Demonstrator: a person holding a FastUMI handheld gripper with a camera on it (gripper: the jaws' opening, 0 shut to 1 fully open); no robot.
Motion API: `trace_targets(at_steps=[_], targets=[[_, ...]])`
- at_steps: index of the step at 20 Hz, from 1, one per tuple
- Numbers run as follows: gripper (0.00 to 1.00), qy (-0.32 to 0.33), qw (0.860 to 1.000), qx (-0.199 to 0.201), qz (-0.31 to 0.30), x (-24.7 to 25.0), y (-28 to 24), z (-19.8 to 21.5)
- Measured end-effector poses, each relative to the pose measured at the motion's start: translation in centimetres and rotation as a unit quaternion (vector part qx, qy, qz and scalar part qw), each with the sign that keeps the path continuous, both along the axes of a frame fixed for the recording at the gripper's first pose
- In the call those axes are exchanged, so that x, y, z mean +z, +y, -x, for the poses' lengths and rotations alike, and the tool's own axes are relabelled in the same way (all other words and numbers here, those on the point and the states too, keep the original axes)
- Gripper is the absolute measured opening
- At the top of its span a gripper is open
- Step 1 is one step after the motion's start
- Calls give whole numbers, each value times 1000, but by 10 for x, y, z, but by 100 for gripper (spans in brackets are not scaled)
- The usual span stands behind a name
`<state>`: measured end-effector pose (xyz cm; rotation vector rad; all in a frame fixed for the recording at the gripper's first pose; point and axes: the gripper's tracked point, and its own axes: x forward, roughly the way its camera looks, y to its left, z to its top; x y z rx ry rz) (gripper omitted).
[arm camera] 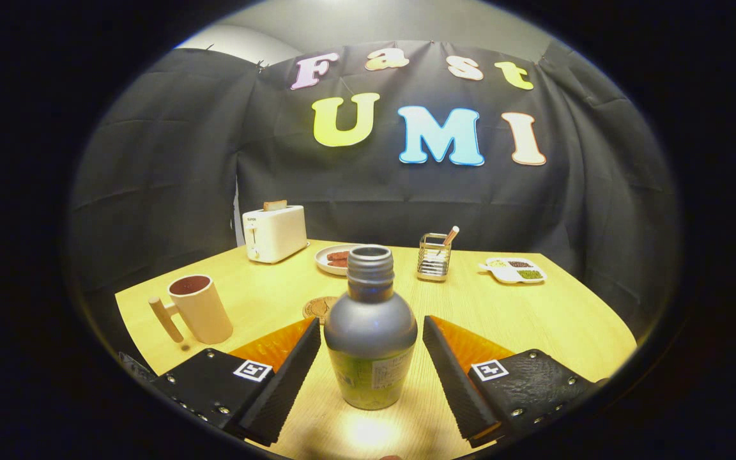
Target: Take the bottle from table, then pour the juice into the cup, finally place the bottle on the coaster
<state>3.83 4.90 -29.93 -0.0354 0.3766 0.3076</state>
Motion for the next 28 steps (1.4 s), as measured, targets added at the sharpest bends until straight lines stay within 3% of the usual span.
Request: trace_targets(at_steps=[11, 24, 26, 28], targets=[[98, 52, 999, 7, 8, -46, 4, 5], [97, 63, 998, 8, 17, -60, 5, 3], [80, 64, 998, 2, 17, -61, 4, 1], [80, 65, 998, -4, 19, -61, 4, 1]])
